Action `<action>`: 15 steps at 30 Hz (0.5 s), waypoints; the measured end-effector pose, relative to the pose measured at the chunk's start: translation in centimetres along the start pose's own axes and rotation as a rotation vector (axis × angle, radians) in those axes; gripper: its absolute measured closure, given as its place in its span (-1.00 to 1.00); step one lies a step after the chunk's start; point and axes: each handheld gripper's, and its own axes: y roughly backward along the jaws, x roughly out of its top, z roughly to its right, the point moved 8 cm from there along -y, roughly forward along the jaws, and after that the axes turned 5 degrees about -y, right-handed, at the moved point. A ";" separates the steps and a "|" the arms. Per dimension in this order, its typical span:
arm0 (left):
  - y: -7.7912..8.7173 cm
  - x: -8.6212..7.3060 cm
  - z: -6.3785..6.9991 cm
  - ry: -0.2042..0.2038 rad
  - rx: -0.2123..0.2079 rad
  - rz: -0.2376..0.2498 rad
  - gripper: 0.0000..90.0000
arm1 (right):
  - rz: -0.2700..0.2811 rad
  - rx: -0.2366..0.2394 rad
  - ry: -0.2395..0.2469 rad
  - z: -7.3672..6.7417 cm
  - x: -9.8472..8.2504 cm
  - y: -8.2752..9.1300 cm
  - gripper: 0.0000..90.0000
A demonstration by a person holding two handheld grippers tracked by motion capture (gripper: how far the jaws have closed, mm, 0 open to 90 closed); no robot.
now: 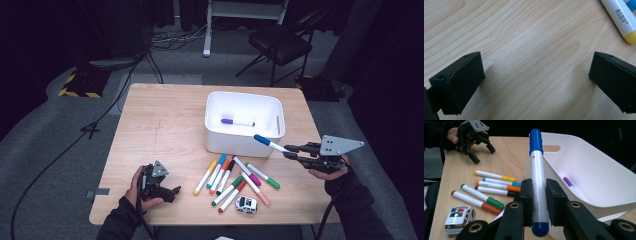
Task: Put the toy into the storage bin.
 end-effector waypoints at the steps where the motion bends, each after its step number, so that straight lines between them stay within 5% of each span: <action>1: 0.0 0.0 0.0 0.000 0.000 0.000 -1.00 | 0.000 0.000 0.000 0.0 0.0 0.0 0.71; 15: 0.0 0.0 0.0 0.000 0.000 0.000 -1.00 | -0.021 -0.041 0.011 2.5 2.6 -0.8 0.71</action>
